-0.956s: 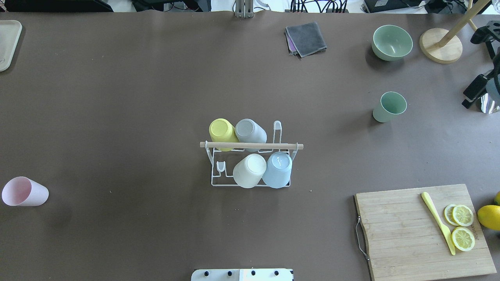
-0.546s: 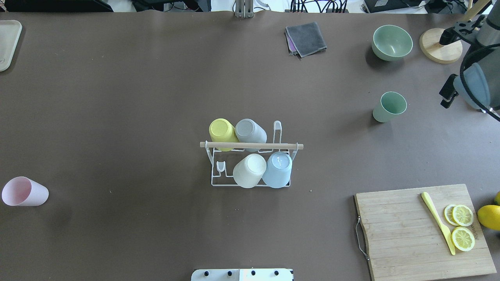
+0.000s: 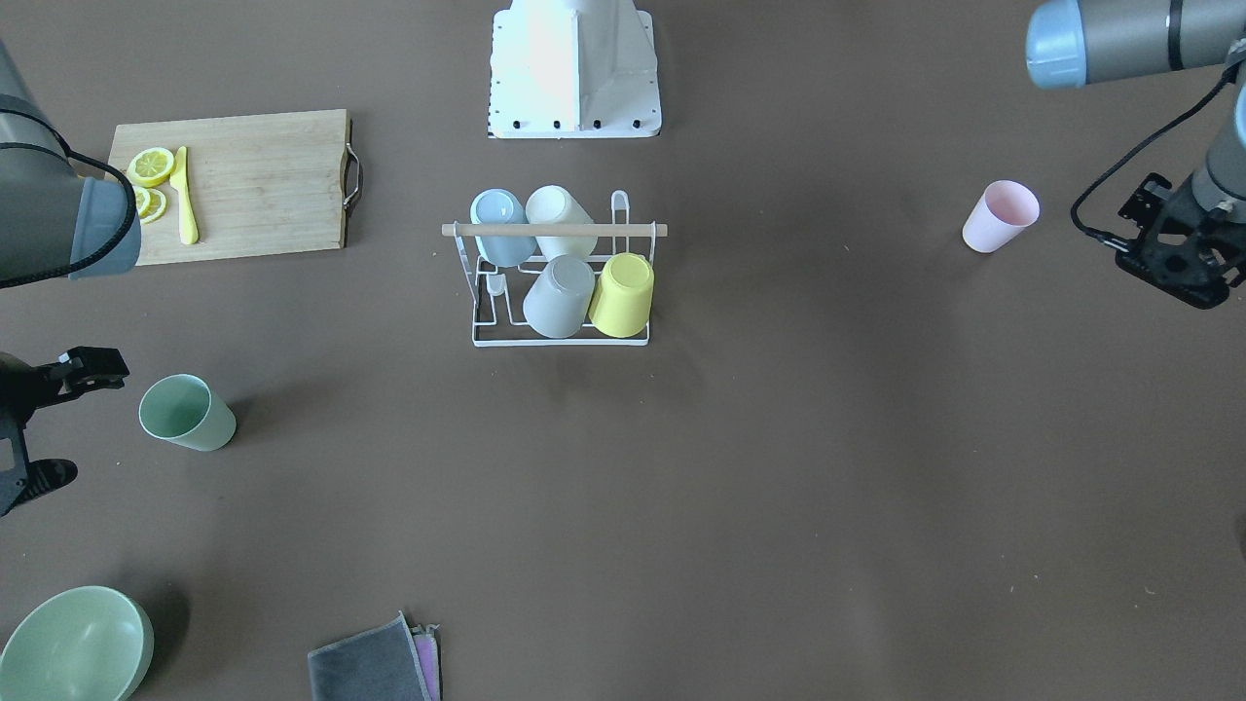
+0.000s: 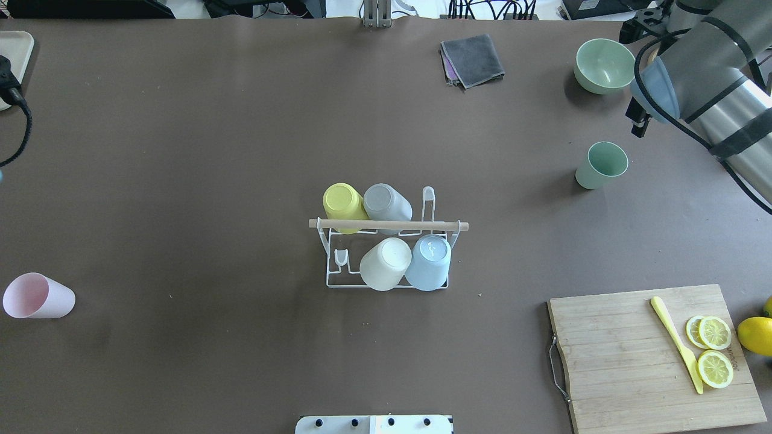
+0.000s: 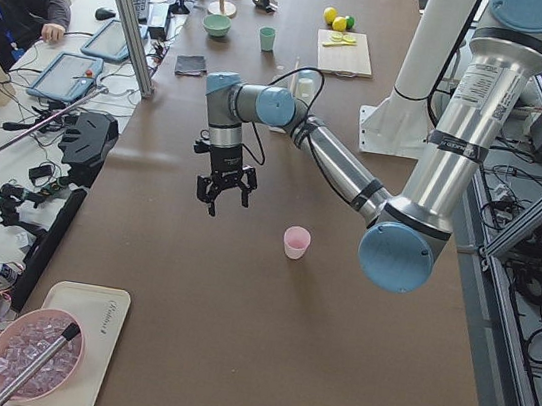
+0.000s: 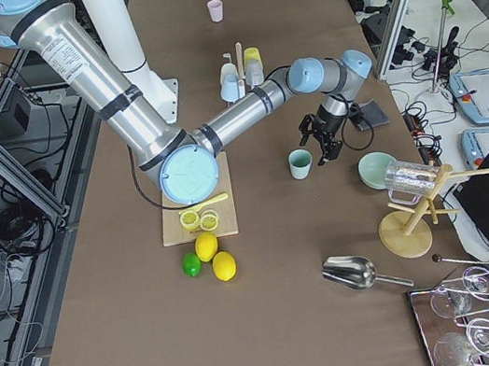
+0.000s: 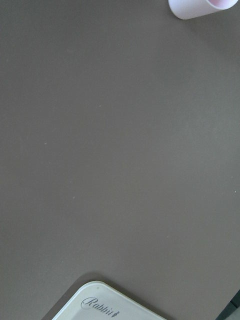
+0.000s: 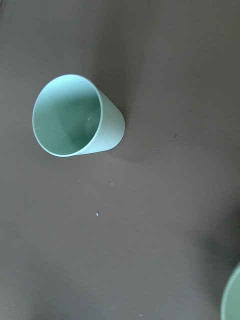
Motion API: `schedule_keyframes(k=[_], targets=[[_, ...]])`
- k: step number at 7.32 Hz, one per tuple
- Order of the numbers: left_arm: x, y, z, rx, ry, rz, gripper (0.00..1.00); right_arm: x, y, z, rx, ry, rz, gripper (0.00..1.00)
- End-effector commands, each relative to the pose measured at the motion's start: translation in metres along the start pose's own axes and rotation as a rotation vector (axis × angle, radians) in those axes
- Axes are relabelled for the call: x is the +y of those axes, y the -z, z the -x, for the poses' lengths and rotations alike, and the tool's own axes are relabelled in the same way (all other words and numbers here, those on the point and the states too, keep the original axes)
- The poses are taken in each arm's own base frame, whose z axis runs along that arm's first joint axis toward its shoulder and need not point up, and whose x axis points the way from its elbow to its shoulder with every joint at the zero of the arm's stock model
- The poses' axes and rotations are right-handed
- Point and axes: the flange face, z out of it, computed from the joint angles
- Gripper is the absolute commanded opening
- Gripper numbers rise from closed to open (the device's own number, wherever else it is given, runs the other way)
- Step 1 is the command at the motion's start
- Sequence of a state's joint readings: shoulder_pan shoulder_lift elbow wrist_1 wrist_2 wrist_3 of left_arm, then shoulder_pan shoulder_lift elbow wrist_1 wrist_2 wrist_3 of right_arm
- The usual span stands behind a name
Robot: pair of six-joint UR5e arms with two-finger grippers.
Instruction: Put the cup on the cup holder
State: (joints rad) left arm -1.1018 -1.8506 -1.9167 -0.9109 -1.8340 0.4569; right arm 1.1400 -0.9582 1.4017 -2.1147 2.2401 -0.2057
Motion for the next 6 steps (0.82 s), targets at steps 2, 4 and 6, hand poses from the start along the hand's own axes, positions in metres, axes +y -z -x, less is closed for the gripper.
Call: schedule_keyframes(k=[2,4,6], targets=[[-0.037,-0.019,-0.073,-0.041,-0.149,0.264,0.98,-0.031,-0.008,0.032,0.068,0.045,0.074,1.00],[-0.059,-0.033,-0.129,-0.074,-0.266,0.384,0.98,-0.052,0.008,0.055,0.057,0.044,0.089,1.00],[-0.073,-0.047,-0.171,-0.099,-0.355,0.432,0.98,-0.051,-0.001,0.055,0.049,0.037,0.113,1.00]])
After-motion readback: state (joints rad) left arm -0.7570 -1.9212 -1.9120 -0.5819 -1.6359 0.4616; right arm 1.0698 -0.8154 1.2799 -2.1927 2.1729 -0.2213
